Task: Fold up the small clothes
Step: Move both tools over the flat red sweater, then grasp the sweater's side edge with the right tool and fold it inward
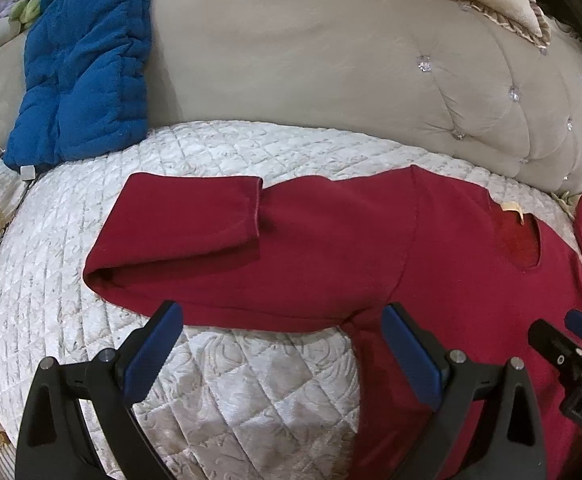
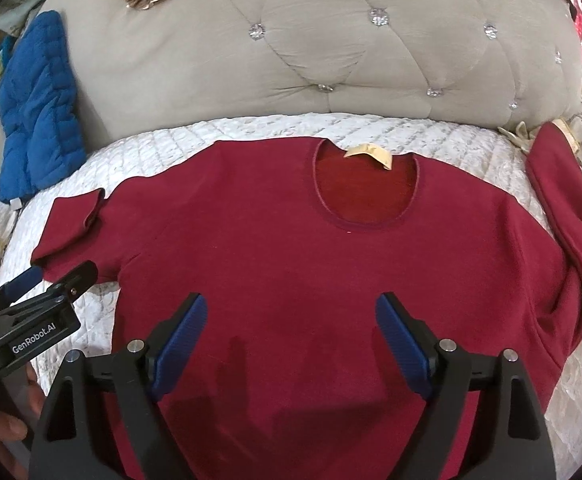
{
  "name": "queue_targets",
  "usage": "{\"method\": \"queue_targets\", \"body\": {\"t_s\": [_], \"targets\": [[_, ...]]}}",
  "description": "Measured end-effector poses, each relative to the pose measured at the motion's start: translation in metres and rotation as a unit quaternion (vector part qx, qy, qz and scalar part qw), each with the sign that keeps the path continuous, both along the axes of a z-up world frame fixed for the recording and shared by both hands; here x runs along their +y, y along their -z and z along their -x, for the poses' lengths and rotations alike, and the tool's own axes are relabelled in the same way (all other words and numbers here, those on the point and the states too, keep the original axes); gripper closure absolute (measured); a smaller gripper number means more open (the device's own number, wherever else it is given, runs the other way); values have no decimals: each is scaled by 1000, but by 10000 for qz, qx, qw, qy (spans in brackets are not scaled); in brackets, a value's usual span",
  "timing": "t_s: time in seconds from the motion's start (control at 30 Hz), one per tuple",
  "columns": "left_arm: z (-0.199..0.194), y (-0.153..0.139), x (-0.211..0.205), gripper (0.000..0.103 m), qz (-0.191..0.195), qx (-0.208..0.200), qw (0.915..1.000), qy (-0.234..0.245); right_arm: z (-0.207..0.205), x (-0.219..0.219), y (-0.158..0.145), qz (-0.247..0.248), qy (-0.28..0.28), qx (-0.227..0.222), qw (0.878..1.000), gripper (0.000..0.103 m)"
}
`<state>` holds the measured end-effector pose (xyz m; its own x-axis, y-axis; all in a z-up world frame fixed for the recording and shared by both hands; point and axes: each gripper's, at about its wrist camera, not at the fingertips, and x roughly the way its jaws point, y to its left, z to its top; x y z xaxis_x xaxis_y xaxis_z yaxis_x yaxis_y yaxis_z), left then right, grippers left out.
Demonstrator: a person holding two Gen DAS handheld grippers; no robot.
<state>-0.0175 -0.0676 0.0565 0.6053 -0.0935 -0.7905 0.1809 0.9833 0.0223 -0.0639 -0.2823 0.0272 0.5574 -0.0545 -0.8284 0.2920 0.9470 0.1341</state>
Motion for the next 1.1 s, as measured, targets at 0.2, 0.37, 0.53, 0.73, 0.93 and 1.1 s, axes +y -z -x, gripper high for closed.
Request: {"method": "queue_targets", "body": {"t_s": [0.2,0.37,0.53,0.73,0.93,1.1], "targets": [[-3,1,6,2,41,58,9999,-88,-5,8,1,-21,-107,8,9999,36],[-5,0,11,2,19,50,9999,-152,-9,13,2,-3,-207,19,9998,40],[-11,-3,24,2,-14,95,9995,-299,-14,21,2,-17,-385,-3,9993,44],[-26,-8,64,2,8,127,9959,-894,-27,43,-2,-158,-961,-80,9952,60],[-35,-2,92,2,-15,331,9906,-1327,-56,72,-7,-942,-1672,-320,9809,73],[-38,-8,99,2,-279,214,9886,-1464,-92,96,3,-1545,-1907,-341,9688,73]]}}
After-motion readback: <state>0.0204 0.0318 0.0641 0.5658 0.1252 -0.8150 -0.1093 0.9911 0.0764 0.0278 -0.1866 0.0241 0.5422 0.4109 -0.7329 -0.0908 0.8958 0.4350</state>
